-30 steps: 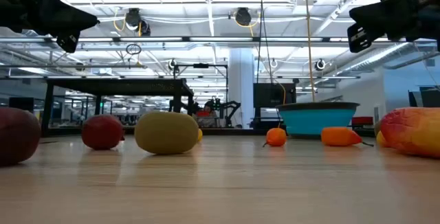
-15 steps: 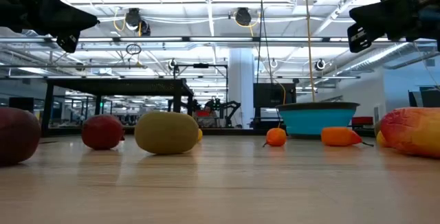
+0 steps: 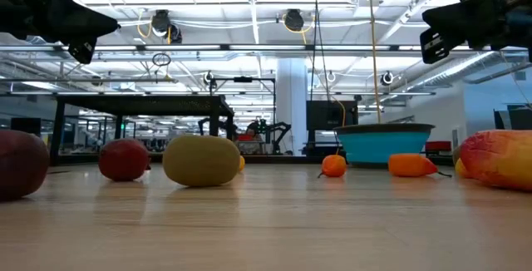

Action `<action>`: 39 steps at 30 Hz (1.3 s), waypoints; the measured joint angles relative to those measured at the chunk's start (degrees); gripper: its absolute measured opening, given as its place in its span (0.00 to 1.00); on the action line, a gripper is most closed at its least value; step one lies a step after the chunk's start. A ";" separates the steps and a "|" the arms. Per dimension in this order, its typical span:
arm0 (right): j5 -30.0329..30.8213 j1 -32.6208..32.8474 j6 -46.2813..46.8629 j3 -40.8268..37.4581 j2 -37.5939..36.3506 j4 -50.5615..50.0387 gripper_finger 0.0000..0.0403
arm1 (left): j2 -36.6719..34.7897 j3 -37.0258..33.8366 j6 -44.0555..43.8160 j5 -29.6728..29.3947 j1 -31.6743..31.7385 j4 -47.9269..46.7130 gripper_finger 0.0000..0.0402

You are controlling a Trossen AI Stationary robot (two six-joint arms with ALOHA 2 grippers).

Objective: Pick & Place Fruit

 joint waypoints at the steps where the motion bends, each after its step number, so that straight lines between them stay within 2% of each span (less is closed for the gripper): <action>1: 0.00 0.00 0.00 0.01 -0.01 -0.01 0.00 | -0.01 -0.01 0.00 0.01 0.01 0.02 0.06; 23: 0.60 0.02 -0.04 -0.01 0.01 0.50 0.00 | 0.00 0.00 0.00 0.01 0.01 0.00 0.06; 33: 23.70 0.00 -0.07 -0.01 0.47 3.61 0.00 | -0.01 -0.01 0.00 0.02 0.01 0.01 0.06; 35: 25.65 0.00 0.00 -0.01 0.44 3.92 0.00 | 0.00 -0.01 0.00 0.01 0.00 0.02 0.06; 39: 25.50 0.00 0.00 -0.01 0.45 3.86 0.00 | 0.00 0.01 0.32 0.00 0.00 -0.18 0.06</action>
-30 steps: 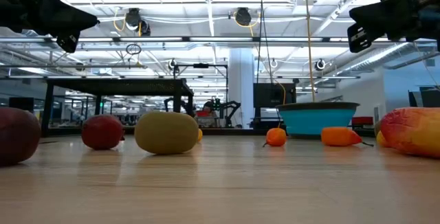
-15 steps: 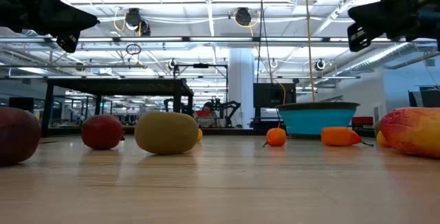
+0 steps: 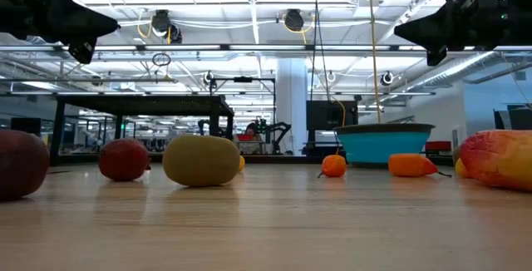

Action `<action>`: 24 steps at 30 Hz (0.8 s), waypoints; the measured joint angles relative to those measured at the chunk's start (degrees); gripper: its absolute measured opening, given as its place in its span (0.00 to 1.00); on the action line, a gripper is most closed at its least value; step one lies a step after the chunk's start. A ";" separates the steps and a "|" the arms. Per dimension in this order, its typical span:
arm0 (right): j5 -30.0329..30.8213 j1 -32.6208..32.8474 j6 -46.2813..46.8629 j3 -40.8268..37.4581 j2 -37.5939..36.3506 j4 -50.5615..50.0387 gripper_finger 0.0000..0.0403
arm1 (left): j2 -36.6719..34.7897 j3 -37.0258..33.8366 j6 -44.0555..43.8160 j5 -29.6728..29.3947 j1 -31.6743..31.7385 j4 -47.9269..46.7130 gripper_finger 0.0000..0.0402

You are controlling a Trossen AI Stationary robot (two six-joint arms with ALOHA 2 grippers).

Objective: Pick & Place Fruit
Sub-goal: Put the blue strainer bowl on the shelf

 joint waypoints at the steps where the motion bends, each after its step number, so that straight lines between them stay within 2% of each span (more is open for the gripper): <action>1: 0.01 0.01 0.00 0.00 0.00 0.02 0.00 | 0.01 -0.02 0.51 0.00 0.00 -0.04 0.06; 7: 0.20 0.00 0.00 0.00 -0.02 2.20 0.00 | 0.00 -0.01 2.96 -0.03 0.01 0.05 0.06; 13: 8.68 -0.02 6.52 0.00 0.00 4.34 0.00 | 0.01 -0.02 2.35 -0.03 0.00 0.69 0.06; 16: 9.00 0.00 8.09 0.00 0.00 4.34 0.00 | 0.01 -0.01 2.56 -0.11 0.01 1.57 0.06; 24: 10.45 -0.02 10.10 0.00 1.74 13.10 0.00 | 0.01 -0.02 5.70 -5.76 0.02 1.77 0.06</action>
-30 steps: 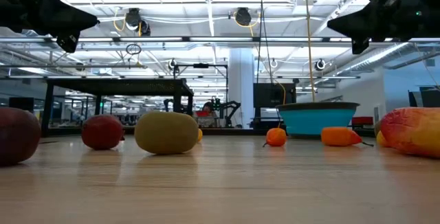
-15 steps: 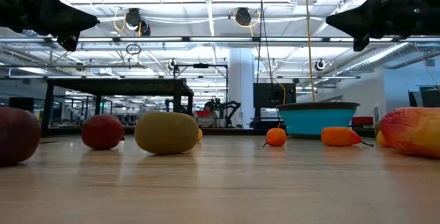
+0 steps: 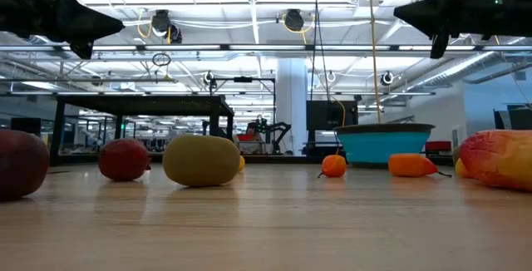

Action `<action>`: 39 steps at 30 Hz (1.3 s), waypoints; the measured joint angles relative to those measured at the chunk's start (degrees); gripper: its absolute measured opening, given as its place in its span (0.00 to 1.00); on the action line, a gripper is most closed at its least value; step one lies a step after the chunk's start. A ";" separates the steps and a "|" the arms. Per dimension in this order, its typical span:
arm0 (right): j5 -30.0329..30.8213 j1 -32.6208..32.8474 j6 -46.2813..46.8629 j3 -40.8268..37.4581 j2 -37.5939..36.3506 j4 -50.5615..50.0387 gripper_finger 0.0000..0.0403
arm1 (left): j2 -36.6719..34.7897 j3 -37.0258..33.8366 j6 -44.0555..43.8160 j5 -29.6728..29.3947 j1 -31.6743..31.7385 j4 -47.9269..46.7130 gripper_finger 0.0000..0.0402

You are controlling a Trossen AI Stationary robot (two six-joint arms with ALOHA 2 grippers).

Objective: Pick & Place Fruit
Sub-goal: Put the blue strainer bowl on the shelf

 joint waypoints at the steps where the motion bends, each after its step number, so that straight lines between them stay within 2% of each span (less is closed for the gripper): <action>1: 0.49 0.00 0.02 0.00 0.78 1.48 0.00 | 0.00 0.01 0.61 -0.57 -0.01 0.00 0.06; 7: 3.39 -0.02 0.01 3.28 7.84 3.89 0.00 | 0.00 0.00 3.27 -2.85 -0.01 -0.01 0.06; 11: 3.57 -0.02 -0.97 9.21 15.35 -0.36 0.00 | -0.02 0.00 2.90 -2.83 0.00 0.00 0.06; 19: 4.81 -0.58 -2.42 25.52 28.73 -22.18 0.00 | 0.00 0.00 2.96 -2.83 -0.02 -0.01 0.06; 28: 4.86 -6.46 3.06 42.30 38.69 -50.77 0.00 | -0.01 0.00 2.95 -2.85 -0.01 -0.01 0.06; 33: 4.83 -10.81 5.33 48.44 42.62 -65.09 0.00 | 0.00 0.00 2.81 -2.85 -0.02 -0.04 0.06; 39: 4.65 -16.65 5.38 50.42 45.02 -73.55 0.01 | -0.02 0.00 2.79 -3.28 0.00 -0.02 0.06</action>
